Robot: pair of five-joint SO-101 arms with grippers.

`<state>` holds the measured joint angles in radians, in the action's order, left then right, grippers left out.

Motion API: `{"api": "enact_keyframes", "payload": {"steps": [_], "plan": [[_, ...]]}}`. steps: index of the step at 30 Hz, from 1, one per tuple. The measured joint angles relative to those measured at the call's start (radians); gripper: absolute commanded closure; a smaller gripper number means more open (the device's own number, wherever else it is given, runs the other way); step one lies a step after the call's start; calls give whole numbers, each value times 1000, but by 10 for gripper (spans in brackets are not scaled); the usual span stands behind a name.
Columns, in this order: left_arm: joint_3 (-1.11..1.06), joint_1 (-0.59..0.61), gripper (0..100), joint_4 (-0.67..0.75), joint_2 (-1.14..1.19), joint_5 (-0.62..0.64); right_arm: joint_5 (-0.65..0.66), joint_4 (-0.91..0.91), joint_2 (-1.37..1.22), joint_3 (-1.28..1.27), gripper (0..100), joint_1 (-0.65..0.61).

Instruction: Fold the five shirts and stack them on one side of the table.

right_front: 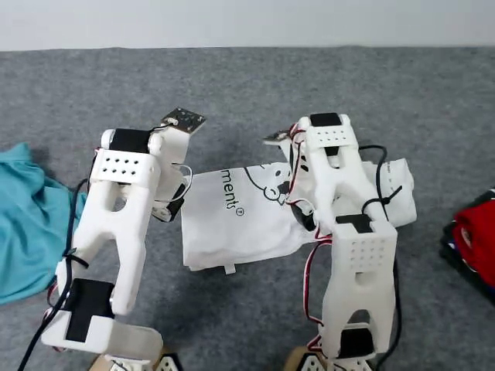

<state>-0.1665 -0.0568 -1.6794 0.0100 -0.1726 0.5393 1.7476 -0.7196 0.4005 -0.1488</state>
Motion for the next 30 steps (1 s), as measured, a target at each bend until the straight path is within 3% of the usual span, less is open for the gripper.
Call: {"api": "enact_keyframes", "payload": {"steps": [12,21,30], "plan": [[0,0,996,0,0,0,0,0,0,-66,988,51],[0,0,996,0,0,0,0,0,169,-66,987,-64],[0,0,996,0,0,0,0,3,295,-69,988,-5]]}}
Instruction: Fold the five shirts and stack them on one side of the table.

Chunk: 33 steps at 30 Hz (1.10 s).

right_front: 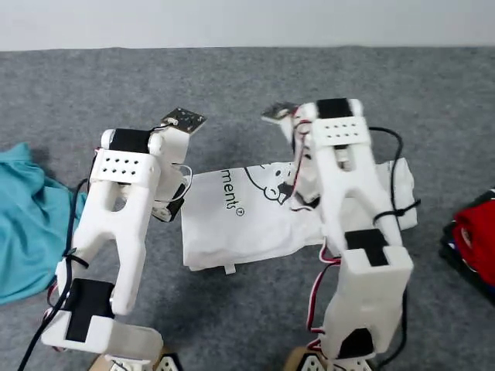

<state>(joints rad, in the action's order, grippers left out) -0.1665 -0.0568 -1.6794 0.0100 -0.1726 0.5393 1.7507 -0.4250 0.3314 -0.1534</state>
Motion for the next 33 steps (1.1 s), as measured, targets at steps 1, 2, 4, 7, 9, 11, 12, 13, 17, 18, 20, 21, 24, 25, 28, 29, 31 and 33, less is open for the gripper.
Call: {"api": "enact_keyframes", "payload": {"steps": [1,2,4,7,9,11,12,13,17,18,20,21,24,25,28,29,31,33], "plan": [[0,0,996,0,0,0,0,0,5,-5,988,18],[0,0,996,0,0,0,0,0,11,-8,988,41],[0,0,996,0,0,0,0,0,23,-14,988,94],[0,0,996,0,0,0,31,0,29,-15,988,169],[0,0,996,0,0,0,52,0,29,-15,988,206],[0,0,996,0,0,0,69,2,29,-15,988,239],[0,0,996,0,0,0,74,2,21,-15,988,256],[0,0,996,0,0,0,78,2,6,-15,988,270],[0,0,996,0,0,0,83,-18,-78,-15,988,290],[0,0,996,0,0,0,83,-28,-94,-15,988,288],[0,0,996,0,0,0,83,-40,-118,-15,988,275],[0,0,996,0,0,0,83,-46,-124,-15,988,262],[0,0,996,0,0,0,83,-61,-130,-15,988,216],[0,0,996,0,0,0,83,-66,-132,-15,988,206],[0,0,996,0,0,0,83,-80,-132,-15,988,186],[0,0,996,0,0,0,81,-84,-135,-15,988,181],[0,0,996,0,0,0,80,-91,-161,-15,988,176],[0,0,996,2,0,0,78,-91,-201,-15,988,176]]}}
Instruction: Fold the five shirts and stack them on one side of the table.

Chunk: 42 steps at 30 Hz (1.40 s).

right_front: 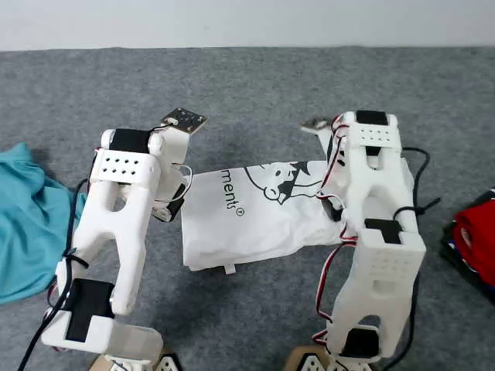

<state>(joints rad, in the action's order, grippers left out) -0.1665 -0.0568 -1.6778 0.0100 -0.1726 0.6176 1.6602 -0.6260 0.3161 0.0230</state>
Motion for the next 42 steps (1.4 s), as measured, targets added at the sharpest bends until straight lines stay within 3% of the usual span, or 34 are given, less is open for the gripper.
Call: {"api": "enact_keyframes", "payload": {"steps": [8,18,33,42], "plan": [[0,0,996,15,0,0,-44,68,-20,15,988,-15],[0,0,996,15,0,6,-114,87,213,32,988,-72],[86,0,996,15,0,48,-69,-161,-69,32,988,290],[86,0,996,11,0,48,-32,-130,-74,35,988,333]]}}
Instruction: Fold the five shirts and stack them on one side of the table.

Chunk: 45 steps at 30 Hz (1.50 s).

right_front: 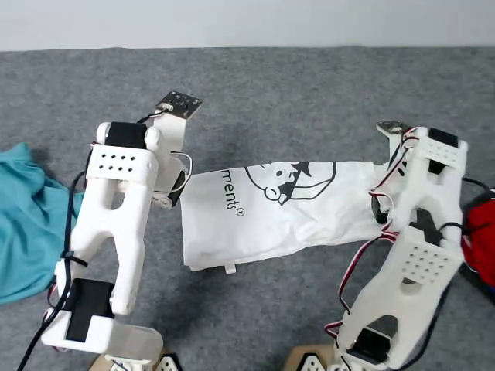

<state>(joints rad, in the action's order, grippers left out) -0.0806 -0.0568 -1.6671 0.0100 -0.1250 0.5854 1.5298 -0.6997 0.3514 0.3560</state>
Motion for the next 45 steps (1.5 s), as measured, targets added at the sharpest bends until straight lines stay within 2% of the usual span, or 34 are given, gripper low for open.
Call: {"api": "enact_keyframes", "payload": {"steps": [7,13,18,22,26,30,36,40,45], "plan": [[0,8,996,-12,0,0,0,121,181,-3,988,-52],[0,140,996,-12,0,0,-8,219,379,-3,986,-184],[0,334,995,-12,0,0,-141,221,493,-3,983,-331],[0,526,995,-18,0,-5,-267,218,508,-3,981,-525],[0,715,995,-18,0,-54,-448,172,476,-3,924,-724],[0,852,995,-20,0,-64,-640,94,370,-3,853,-838],[0,950,995,-20,0,-64,-936,44,275,-5,697,-964],[0,954,995,-20,0,-68,-1003,41,227,54,637,-1036],[0,954,995,-20,0,-68,-1017,26,163,192,637,-1108]]}}
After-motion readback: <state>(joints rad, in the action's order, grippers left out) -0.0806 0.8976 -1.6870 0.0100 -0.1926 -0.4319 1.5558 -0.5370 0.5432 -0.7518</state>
